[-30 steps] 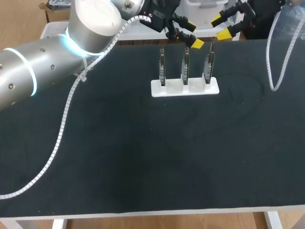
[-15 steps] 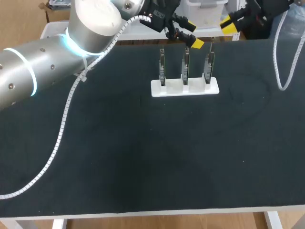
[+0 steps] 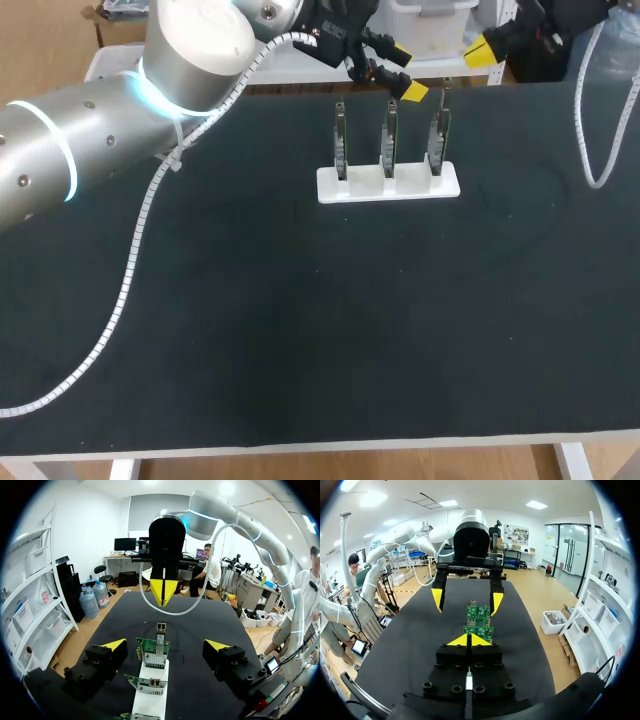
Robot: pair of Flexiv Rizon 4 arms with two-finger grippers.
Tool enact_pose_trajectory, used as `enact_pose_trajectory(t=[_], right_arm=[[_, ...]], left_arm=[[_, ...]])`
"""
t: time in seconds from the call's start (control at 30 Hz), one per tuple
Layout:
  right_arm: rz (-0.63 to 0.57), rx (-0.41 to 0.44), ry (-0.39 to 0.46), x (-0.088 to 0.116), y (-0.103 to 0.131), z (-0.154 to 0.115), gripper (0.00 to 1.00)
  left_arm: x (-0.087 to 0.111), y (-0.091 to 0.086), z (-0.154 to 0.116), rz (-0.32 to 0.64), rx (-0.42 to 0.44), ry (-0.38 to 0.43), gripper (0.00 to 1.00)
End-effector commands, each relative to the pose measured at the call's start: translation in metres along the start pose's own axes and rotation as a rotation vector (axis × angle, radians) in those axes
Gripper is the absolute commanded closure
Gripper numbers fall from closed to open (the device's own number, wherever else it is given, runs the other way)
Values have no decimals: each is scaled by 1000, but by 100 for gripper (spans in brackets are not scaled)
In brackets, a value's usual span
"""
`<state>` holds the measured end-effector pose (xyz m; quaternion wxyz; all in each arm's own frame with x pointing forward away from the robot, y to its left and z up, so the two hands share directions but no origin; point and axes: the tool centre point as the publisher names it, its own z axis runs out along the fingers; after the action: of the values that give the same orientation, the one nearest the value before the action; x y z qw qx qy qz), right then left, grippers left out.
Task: Pick up the optical module with the left hand, and insert it into the network port with the right hand.
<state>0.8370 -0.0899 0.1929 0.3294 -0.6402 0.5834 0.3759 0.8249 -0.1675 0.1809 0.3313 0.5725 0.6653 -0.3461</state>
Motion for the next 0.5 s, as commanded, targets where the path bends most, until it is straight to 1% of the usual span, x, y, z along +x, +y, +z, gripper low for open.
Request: enact_pose_trajectory(t=[0.03,0.3,0.5], right_arm=[[-8,-1031,-1,-3,-9,1,100],[-24,-1039,-6,-10,-13,11,100],[-21,-1061,-8,-9,-15,20,100]], left_arm=[[-1,3,1,1,4,3,0],[-1,3,1,1,4,3,0],[-1,3,1,1,4,3,0]])
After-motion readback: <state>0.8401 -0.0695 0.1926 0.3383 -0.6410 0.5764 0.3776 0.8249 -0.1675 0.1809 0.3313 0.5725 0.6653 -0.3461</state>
